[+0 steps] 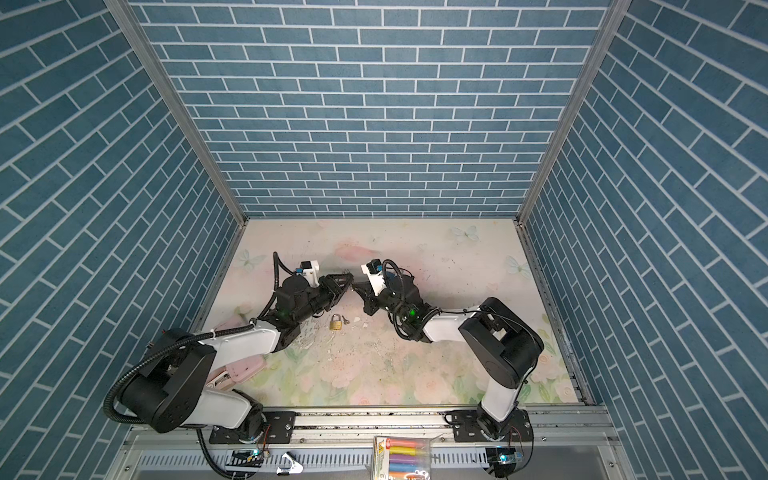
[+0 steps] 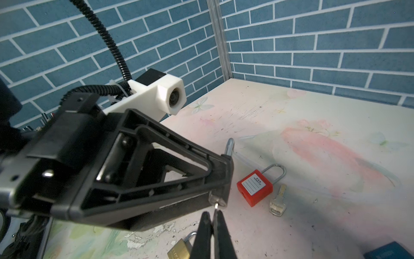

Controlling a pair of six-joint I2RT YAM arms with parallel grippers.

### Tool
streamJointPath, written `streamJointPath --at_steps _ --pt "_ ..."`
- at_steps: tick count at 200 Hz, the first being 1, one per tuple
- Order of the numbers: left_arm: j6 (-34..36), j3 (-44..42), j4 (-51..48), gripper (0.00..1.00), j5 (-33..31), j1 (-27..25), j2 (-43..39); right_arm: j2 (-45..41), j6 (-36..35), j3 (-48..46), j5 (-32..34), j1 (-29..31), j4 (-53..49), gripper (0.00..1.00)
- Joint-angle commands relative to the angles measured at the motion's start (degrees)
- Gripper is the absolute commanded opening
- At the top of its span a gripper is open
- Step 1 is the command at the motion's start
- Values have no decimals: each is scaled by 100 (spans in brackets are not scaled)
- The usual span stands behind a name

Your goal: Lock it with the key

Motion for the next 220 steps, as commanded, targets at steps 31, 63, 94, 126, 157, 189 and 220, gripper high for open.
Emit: streamJointPath --at_steps 31,63,94,126,157,189,220 --pt "42 -7 227 0 23 12 -43 107 4 161 -190 51 -12 0" --pt "180 114 84 0 -127 86 -78 102 39 144 -288 57 -82 0" --pt "285 330 17 0 -369 297 -96 48 110 -13 -451 74 -143 0" --pt "334 571 -85 0 -748 737 -152 -62 195 -377 -460 127 -130 0" --pt "707 889 -564 0 -1110 1072 -347 -350 325 -757 -235 127 -120 0" --pt "1640 1240 -1526 0 -1027 1019 -604 -939 463 -908 82 22 -581 0" --pt "2858 1520 -3041 0 -1118 513 -904 -1678 815 -954 503 -310 -1688 0"
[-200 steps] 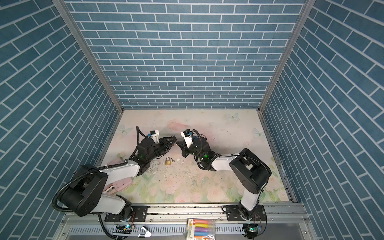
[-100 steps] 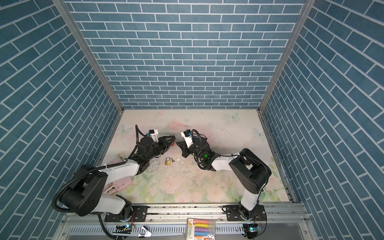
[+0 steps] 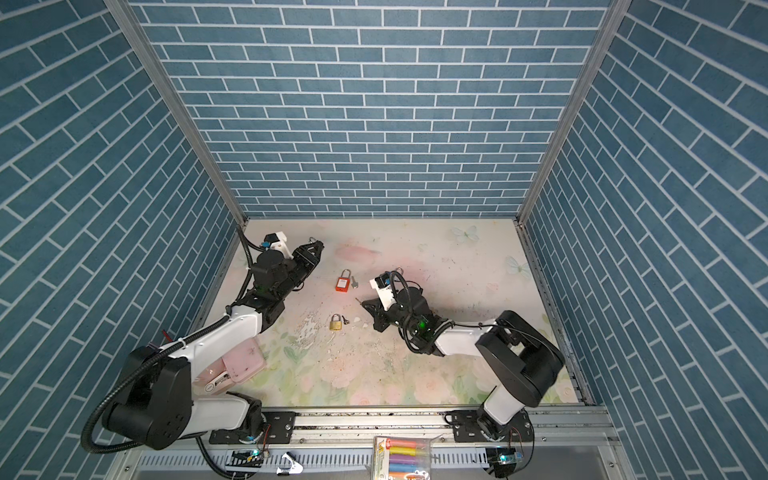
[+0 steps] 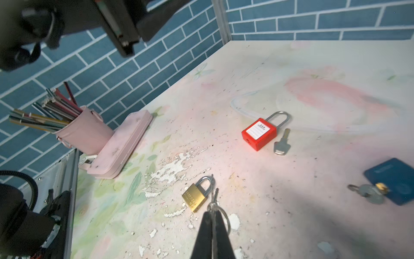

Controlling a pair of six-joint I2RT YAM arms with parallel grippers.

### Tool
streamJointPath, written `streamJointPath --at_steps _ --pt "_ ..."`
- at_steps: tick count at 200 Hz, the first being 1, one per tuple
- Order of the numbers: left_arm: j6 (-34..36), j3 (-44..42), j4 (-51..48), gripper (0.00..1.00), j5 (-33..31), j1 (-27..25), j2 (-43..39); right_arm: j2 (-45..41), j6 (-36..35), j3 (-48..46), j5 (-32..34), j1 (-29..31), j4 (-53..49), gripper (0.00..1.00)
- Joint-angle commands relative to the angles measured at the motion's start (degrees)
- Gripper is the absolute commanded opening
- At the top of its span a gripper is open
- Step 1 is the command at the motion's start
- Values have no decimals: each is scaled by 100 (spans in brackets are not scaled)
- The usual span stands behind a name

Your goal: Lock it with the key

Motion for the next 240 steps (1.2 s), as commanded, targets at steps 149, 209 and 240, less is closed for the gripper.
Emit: streamJointPath --at_steps 149,209,240 --pt "1068 1119 -3370 3 -1598 -3639 1683 -2686 837 -1199 1169 -862 -1849 0" --pt "288 1611 -3679 5 -1745 -3619 2490 -2919 732 -1342 1041 -862 -1761 0" --pt "14 1766 -3986 11 -1939 -3633 2707 -3100 636 -1456 1027 -865 -1785 0"
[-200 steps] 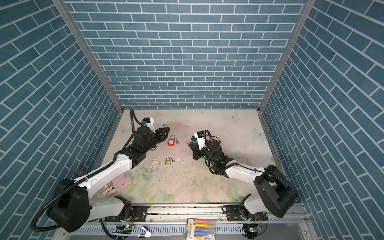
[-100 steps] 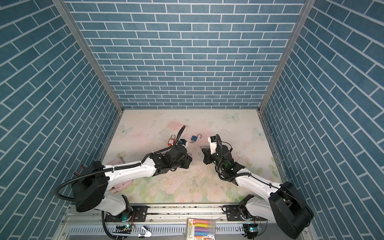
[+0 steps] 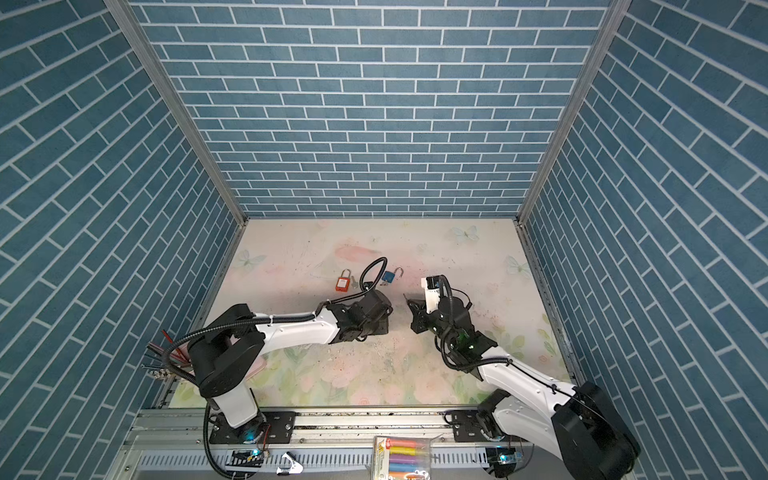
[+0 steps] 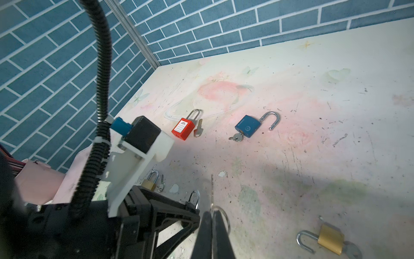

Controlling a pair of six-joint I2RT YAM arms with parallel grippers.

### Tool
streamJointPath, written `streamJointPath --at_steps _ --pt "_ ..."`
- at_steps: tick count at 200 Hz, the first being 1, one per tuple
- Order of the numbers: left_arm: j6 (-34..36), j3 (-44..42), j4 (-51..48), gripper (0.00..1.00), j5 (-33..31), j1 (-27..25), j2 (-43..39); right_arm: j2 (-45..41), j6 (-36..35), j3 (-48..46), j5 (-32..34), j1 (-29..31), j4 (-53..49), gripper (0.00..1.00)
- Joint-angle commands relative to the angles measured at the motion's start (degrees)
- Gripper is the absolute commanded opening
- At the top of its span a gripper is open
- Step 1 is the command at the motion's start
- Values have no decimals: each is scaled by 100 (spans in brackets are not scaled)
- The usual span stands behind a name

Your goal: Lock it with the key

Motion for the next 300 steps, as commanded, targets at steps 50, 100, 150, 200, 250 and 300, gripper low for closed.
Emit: streamJointPath --at_steps 50,100,150,200,250,300 --pt "-784 245 -625 18 -377 -28 321 -524 -126 -335 3 -40 113 0" --pt "-519 539 -787 32 -419 -59 555 -447 -187 -377 -75 -99 235 0" --pt "-276 698 -958 52 -596 -52 500 -389 -139 -339 -102 -142 203 0" --pt "241 966 -1074 58 -1000 -63 -23 -274 -75 -37 -94 -244 -143 0" --pt "1624 883 -551 68 -1334 147 -1241 18 -123 402 -638 -242 -633 0" --pt "2464 -954 1048 75 379 1800 -3219 878 -80 842 -1281 -138 -1003 0"
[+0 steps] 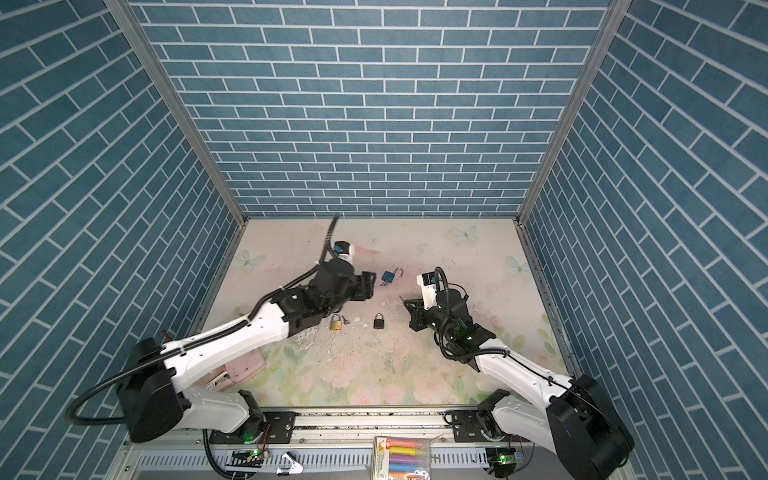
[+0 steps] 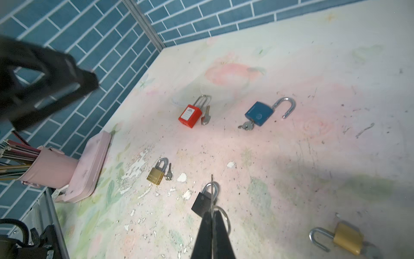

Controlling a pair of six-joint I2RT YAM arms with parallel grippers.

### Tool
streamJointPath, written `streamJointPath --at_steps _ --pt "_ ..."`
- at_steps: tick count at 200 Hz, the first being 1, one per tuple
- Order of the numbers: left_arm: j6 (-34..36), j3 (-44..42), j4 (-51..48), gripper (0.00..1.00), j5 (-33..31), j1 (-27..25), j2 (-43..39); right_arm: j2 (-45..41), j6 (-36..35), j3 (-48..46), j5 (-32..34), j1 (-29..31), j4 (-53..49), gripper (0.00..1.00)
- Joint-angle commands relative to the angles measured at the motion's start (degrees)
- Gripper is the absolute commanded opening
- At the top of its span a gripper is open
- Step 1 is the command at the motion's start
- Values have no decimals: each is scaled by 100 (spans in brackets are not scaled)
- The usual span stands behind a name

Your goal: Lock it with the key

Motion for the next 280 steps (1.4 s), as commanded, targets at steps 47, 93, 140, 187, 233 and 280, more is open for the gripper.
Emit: streamJointPath --at_steps 47,93,140,187,233,280 --pt "1271 -1813 1802 87 1287 1577 -1478 1221 357 597 -1037 16 -64 0" --pt "1413 -1886 1676 87 1366 1843 -1305 1878 1082 787 -1717 29 352 0" --pt "761 -1944 1536 87 660 1863 -960 2194 1405 1276 -1380 335 -135 0" --pt "550 -1630 1029 87 432 1871 -690 2602 1570 1861 -709 793 -838 0" --pt "625 -1558 860 87 353 1870 -710 3117 1268 2510 -8 1144 -1725 0" --pt "557 -1750 1083 87 482 1895 -932 3714 971 3441 873 1544 -2846 0"
